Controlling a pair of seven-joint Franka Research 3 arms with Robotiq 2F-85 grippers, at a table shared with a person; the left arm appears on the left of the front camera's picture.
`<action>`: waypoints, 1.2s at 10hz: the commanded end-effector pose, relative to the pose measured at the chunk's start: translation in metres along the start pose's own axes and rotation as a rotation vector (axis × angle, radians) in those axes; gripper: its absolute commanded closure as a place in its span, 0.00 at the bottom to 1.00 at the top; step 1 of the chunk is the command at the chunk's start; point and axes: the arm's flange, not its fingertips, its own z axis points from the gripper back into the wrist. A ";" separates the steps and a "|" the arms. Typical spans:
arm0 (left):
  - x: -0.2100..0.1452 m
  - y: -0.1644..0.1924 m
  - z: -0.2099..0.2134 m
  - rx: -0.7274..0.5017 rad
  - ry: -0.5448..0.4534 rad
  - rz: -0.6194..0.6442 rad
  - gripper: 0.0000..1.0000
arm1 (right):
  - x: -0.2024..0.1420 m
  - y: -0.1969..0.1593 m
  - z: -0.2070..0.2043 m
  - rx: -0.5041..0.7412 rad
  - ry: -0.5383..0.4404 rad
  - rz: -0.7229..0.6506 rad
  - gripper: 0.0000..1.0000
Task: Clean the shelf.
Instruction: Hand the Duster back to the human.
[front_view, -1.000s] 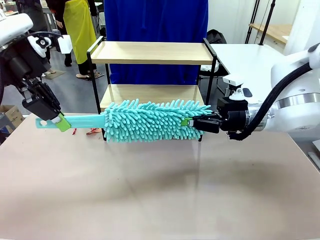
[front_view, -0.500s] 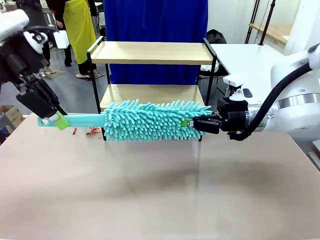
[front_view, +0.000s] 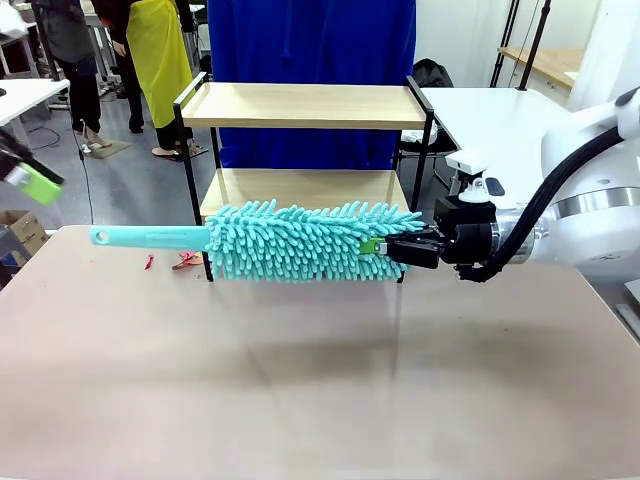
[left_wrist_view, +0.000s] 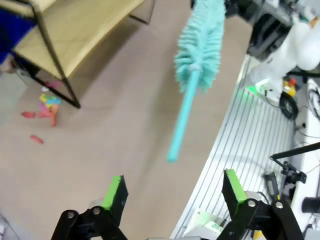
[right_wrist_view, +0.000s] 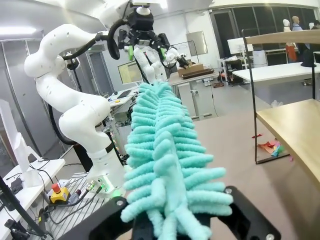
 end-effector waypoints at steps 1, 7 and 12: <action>-0.033 0.020 0.009 0.006 -0.076 0.014 0.00 | 0.003 0.000 -0.001 0.003 -0.002 -0.002 1.00; -0.049 0.032 0.027 0.036 -0.076 0.035 0.00 | 0.044 0.016 0.017 -0.046 -0.143 0.008 0.84; -0.049 0.032 0.027 0.036 -0.076 0.035 0.00 | 0.180 0.058 0.061 -0.328 -0.227 0.148 0.84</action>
